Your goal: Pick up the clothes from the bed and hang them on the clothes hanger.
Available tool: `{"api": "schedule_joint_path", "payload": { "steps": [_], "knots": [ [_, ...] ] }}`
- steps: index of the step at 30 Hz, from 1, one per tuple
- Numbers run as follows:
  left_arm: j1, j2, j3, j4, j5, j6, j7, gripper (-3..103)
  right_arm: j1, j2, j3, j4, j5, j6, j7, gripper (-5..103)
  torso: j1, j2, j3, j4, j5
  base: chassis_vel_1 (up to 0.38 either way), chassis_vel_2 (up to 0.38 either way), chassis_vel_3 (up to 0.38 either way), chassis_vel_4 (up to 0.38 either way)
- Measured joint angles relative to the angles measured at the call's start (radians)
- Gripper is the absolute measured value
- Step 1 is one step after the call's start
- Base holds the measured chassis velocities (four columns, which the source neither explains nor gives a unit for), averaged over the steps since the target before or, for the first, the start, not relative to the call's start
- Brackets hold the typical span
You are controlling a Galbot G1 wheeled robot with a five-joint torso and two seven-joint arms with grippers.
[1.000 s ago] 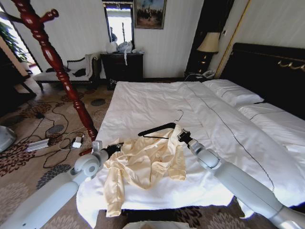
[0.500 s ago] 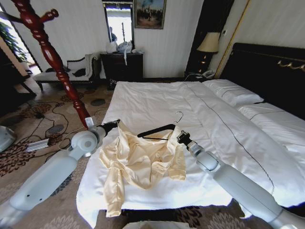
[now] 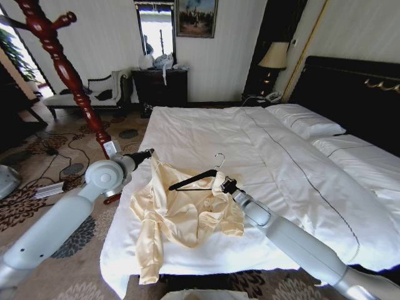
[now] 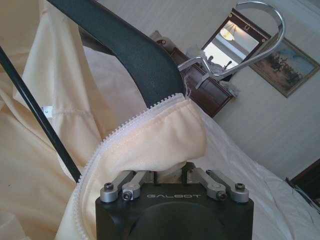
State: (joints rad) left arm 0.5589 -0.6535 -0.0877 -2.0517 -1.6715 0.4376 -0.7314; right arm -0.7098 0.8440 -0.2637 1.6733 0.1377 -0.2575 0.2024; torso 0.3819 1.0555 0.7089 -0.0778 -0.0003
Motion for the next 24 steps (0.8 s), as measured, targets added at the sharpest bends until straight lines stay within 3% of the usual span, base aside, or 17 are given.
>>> {"api": "schedule_joint_path", "payload": {
  "steps": [9,16,24],
  "knots": [
    [0.048,0.023,-0.033,-0.057,-0.016,0.005,-0.011,0,0.116,0.085,-0.106,-0.094,0.076,-0.072,0.056,22,0.000,0.000,0.000,0.0001,-0.0001,0.000,0.000,0.000,0.000],
    [0.088,0.046,-0.059,-0.092,-0.019,0.009,-0.008,0,0.149,0.100,-0.114,-0.149,0.117,-0.092,0.074,22,0.000,0.000,0.000,-0.0002,0.0001,0.000,0.000,0.000,0.000],
    [0.047,0.014,-0.001,-0.130,-0.011,0.003,-0.024,0,0.199,0.138,-0.143,-0.184,0.152,-0.188,0.124,22,0.000,0.000,0.000,-0.0001,0.0003,0.000,0.000,0.000,0.000]
  ]
}}
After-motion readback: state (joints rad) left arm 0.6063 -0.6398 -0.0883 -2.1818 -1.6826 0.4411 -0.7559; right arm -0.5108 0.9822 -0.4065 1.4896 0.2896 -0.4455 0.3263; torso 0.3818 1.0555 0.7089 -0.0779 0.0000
